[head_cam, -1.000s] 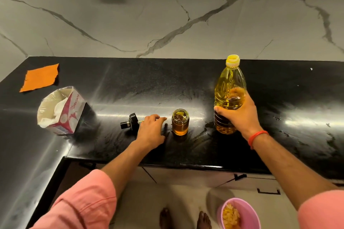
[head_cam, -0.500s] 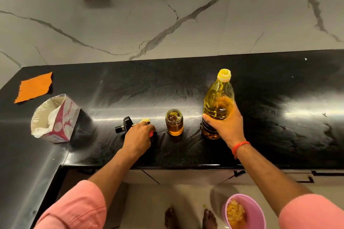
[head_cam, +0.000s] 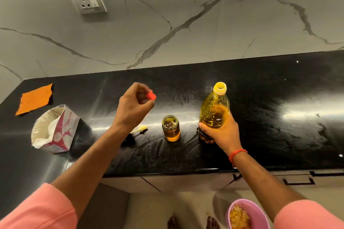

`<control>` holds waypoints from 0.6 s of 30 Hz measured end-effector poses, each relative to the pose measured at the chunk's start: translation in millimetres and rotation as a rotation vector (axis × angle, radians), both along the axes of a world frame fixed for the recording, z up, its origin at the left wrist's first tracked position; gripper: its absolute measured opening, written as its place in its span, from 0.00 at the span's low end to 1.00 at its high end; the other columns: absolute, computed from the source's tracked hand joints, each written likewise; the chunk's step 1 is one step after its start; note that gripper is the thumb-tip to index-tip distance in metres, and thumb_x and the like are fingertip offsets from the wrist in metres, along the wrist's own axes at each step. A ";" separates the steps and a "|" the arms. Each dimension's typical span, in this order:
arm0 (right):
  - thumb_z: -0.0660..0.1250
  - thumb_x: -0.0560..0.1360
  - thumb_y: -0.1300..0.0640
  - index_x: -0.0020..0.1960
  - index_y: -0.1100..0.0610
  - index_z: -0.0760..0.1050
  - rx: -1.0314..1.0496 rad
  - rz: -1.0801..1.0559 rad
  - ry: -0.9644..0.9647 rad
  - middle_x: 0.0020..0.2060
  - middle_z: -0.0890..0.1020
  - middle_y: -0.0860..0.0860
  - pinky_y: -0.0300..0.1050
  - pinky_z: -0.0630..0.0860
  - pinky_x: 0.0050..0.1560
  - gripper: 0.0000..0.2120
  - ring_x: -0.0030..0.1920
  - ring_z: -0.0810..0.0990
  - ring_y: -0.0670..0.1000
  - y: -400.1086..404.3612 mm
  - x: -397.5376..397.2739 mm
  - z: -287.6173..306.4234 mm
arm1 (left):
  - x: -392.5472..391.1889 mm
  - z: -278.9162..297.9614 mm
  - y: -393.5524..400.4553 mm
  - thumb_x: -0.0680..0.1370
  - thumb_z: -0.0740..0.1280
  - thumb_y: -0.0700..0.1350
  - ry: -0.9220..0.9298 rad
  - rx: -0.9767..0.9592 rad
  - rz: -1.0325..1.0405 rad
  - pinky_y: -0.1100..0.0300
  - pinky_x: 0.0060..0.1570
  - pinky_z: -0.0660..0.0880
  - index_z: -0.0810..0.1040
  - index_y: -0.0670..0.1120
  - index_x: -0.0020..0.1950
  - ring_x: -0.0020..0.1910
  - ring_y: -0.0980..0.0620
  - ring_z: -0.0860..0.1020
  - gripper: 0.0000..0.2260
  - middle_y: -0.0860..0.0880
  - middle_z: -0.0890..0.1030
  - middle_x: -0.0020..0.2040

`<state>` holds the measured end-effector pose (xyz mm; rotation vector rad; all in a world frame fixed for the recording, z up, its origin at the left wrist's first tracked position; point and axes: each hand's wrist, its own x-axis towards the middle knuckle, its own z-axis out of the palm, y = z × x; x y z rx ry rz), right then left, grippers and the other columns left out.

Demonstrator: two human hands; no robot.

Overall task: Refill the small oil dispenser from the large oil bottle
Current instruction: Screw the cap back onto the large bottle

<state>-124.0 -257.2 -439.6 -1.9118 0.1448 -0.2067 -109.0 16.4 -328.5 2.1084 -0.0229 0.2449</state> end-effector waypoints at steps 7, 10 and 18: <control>0.85 0.62 0.50 0.68 0.50 0.73 -0.004 0.004 0.020 0.57 0.82 0.45 0.27 0.71 0.55 0.38 0.57 0.81 0.44 -1.0 -1.2 -0.1 | -1.9 46.9 -93.2 0.75 0.76 0.36 -0.060 -0.302 -0.331 0.47 0.65 0.77 0.73 0.43 0.69 0.59 0.49 0.83 0.25 0.45 0.85 0.58; 0.85 0.61 0.50 0.69 0.50 0.72 -0.003 0.003 0.027 0.57 0.83 0.46 0.35 0.74 0.60 0.40 0.58 0.81 0.44 -1.3 -0.9 0.4 | -1.6 42.9 -118.7 0.74 0.75 0.35 -0.023 -0.395 -0.336 0.44 0.66 0.76 0.73 0.43 0.71 0.60 0.48 0.83 0.26 0.44 0.85 0.59; 0.84 0.62 0.48 0.71 0.49 0.70 0.013 0.009 0.048 0.59 0.82 0.45 0.38 0.74 0.64 0.42 0.60 0.80 0.44 -1.8 -0.6 -1.5 | -0.9 28.4 -143.3 0.75 0.75 0.35 0.047 -0.473 -0.321 0.43 0.66 0.76 0.74 0.46 0.71 0.62 0.48 0.82 0.26 0.45 0.84 0.59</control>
